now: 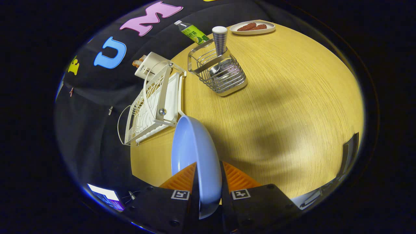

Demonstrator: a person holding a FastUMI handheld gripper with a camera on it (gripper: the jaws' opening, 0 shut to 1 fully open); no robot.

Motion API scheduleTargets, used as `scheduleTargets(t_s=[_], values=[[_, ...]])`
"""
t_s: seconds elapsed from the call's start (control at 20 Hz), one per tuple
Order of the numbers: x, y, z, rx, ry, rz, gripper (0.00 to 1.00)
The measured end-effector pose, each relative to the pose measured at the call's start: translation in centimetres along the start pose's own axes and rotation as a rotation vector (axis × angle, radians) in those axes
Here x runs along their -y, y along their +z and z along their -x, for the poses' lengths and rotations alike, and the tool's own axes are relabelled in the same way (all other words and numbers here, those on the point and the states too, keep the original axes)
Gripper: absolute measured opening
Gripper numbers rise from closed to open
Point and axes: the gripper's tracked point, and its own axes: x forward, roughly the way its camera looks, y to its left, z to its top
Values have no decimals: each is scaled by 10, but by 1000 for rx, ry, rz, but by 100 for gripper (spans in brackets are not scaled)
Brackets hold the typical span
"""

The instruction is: Take the plate from the dish rack, then take the spoon from the basket and place it into the plate.

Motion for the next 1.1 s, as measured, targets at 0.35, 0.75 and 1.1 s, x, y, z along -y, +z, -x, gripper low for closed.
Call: scheduleTargets(t_s=[0.35,0.75,1.1], values=[[23,4,-8,12,-110,28,53],[30,22,7,76,-136,42,92],[-1,51,59,190,-114,218,99]])
